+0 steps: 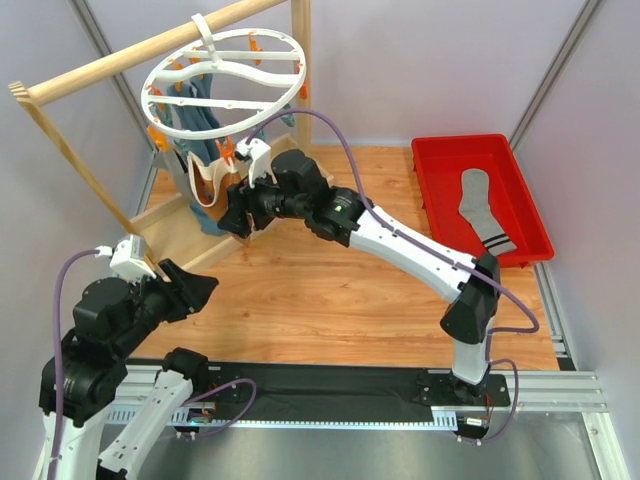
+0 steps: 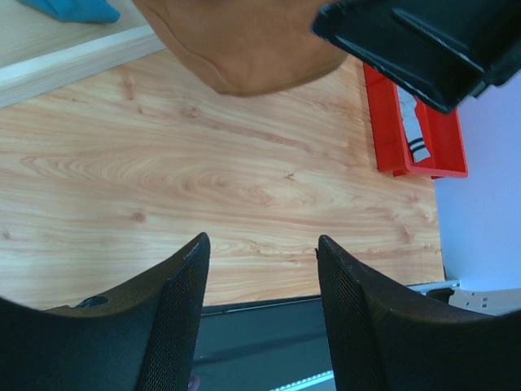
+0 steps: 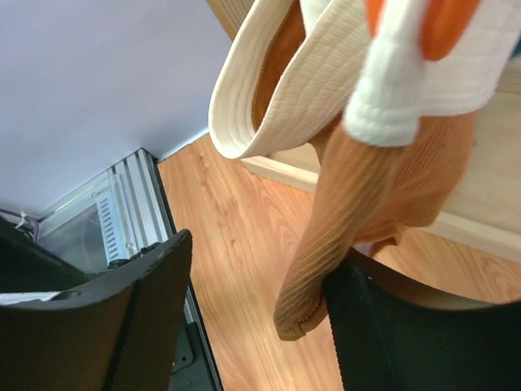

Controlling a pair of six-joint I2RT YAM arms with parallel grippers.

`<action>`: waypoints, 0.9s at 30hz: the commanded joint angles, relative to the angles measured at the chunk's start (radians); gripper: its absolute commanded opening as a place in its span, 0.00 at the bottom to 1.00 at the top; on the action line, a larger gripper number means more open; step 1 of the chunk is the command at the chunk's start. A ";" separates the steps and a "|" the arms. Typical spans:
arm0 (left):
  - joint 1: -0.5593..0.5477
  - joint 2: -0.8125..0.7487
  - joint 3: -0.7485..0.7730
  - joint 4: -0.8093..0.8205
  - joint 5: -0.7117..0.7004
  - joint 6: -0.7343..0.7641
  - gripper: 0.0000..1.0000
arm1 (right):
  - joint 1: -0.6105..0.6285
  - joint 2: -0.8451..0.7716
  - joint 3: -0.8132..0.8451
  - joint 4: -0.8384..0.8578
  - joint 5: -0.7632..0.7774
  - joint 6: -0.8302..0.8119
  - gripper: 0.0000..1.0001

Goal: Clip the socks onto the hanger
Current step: Adjust the hanger on the clothesline.

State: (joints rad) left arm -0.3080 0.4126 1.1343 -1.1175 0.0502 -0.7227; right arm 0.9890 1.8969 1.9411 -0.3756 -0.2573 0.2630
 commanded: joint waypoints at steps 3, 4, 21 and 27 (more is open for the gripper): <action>-0.002 0.074 0.027 0.132 0.062 0.016 0.61 | -0.030 -0.145 -0.059 -0.074 0.079 -0.064 0.67; -0.002 0.080 0.025 0.143 0.069 0.006 0.61 | -0.036 -0.174 -0.089 -0.080 0.081 -0.073 0.68; -0.002 0.192 0.022 0.334 0.165 -0.072 0.60 | -0.372 -0.320 -0.202 -0.034 -0.022 -0.053 0.73; -0.002 0.209 0.019 0.343 0.166 -0.069 0.60 | -0.406 -0.297 -0.153 -0.001 -0.051 -0.051 0.74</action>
State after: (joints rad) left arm -0.3080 0.6121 1.1355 -0.8230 0.2020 -0.7837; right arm 0.5846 1.6104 1.7332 -0.4480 -0.2657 0.2123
